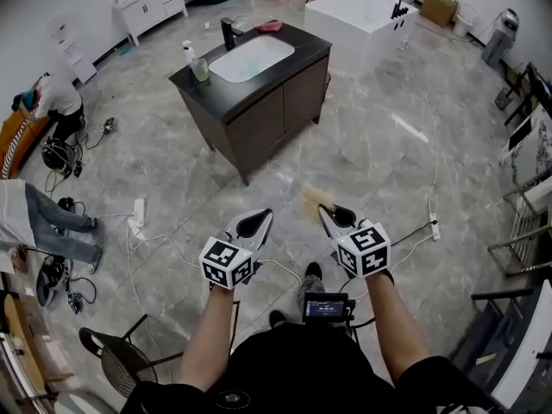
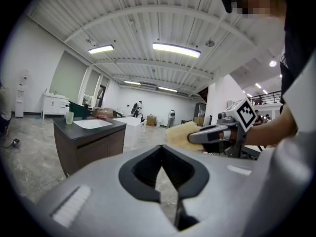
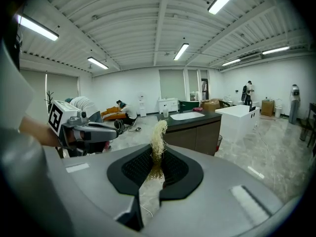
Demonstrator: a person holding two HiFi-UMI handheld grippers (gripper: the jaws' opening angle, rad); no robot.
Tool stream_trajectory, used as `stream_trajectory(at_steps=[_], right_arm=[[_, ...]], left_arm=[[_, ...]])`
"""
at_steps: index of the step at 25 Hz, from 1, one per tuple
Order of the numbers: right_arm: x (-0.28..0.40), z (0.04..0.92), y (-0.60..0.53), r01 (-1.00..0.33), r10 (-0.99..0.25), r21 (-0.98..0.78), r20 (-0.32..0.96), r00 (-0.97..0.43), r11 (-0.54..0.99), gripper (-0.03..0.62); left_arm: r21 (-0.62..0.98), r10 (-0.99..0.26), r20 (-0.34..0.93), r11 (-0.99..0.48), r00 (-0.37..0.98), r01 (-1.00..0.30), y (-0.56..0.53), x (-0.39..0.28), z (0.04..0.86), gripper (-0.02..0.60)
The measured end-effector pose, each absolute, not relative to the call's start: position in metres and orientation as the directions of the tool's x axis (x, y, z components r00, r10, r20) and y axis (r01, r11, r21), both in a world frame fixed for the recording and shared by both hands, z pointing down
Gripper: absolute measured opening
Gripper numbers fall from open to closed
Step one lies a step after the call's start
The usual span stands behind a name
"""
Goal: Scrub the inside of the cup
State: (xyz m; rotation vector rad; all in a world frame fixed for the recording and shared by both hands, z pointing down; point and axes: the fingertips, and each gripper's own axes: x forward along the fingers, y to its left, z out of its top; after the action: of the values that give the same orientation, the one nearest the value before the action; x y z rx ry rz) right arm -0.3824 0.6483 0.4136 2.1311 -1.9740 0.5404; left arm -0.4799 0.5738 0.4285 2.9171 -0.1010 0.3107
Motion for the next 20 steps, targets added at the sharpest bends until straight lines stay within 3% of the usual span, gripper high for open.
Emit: stream_trajectory(at_steps=[20], right_arm=[[-0.221, 0.401, 0.511, -0.988, -0.930, -0.140, 0.353, -0.104, 0.058, 0.044]], left_arm=[[0.098, -0.174, 0.210, -0.975, 0.962, -0.198, 0.456, -0.327, 0.401, -0.002]])
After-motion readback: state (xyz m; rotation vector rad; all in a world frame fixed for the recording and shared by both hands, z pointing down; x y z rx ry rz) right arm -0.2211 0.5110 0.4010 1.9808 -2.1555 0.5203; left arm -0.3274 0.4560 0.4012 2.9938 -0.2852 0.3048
